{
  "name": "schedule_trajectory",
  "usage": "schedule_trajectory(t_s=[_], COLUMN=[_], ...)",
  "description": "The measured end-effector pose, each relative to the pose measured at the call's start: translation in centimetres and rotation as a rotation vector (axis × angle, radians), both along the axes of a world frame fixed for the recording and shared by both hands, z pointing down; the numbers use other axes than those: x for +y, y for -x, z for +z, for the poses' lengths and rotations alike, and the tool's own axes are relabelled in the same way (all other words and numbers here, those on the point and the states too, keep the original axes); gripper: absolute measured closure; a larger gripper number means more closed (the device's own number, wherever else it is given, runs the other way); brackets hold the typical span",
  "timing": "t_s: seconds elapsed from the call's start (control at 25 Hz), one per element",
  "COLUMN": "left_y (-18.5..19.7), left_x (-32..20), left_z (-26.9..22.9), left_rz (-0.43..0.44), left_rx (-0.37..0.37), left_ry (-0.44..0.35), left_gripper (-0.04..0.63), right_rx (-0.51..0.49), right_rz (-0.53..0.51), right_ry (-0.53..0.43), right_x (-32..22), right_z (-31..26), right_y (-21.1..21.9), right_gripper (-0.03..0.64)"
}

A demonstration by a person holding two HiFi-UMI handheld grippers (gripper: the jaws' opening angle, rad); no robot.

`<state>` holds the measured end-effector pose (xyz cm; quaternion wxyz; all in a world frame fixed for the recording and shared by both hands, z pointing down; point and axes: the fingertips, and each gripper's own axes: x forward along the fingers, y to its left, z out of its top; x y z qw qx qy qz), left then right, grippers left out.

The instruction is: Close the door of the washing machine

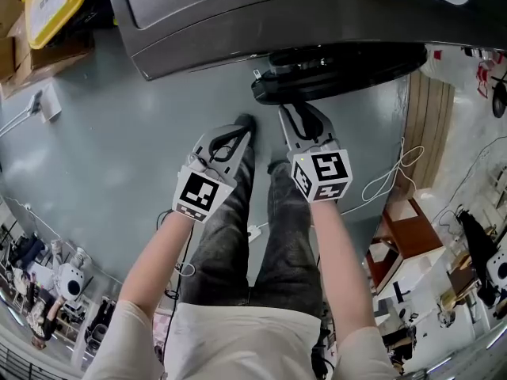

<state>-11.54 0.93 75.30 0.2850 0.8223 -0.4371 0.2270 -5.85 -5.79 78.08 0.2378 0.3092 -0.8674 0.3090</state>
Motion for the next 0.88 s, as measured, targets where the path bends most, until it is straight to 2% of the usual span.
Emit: schedule_trajectory(t_s=[0.52, 0.68, 0.88], left_y=[3.4, 4.1, 4.5], left_x=[0.4, 0.4, 0.2], left_z=[-0.3, -0.4, 0.1], left_rz=[-0.076, -0.094, -0.1], left_rx=[0.013, 0.015, 0.015], left_ry=[-0.011, -0.013, -0.006], left_gripper=[0.588, 0.588, 0.588], right_rx=[0.002, 0.012, 0.032], right_rz=[0.069, 0.114, 0.151], right_ry=[-0.053, -0.066, -0.083], right_x=[-3.5, -4.6, -5.4], right_z=[-0.4, -0.5, -0.6], right_y=[3.3, 3.2, 3.2], right_gripper=[0.494, 0.535, 0.537])
